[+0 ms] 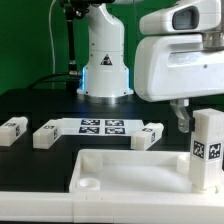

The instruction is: Assemble desk

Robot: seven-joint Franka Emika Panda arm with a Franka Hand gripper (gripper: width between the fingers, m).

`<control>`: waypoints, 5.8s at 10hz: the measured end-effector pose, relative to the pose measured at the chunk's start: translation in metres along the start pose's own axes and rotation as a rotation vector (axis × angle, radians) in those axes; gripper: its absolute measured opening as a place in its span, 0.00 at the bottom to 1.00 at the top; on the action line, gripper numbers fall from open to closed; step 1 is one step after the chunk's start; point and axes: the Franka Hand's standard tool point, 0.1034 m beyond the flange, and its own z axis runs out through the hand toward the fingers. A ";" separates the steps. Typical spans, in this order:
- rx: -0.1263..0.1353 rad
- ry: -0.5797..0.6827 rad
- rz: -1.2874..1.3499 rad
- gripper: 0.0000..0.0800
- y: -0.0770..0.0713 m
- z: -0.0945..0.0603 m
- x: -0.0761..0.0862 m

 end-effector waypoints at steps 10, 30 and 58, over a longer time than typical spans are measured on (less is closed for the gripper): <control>0.011 0.002 0.592 0.36 0.004 0.001 0.000; 0.014 -0.001 0.369 0.81 -0.003 0.002 0.001; 0.032 -0.002 1.233 0.59 0.007 0.004 -0.002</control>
Offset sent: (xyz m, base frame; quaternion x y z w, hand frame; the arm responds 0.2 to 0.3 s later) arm 0.0000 0.0000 0.0000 0.0000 0.0000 0.0650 0.9979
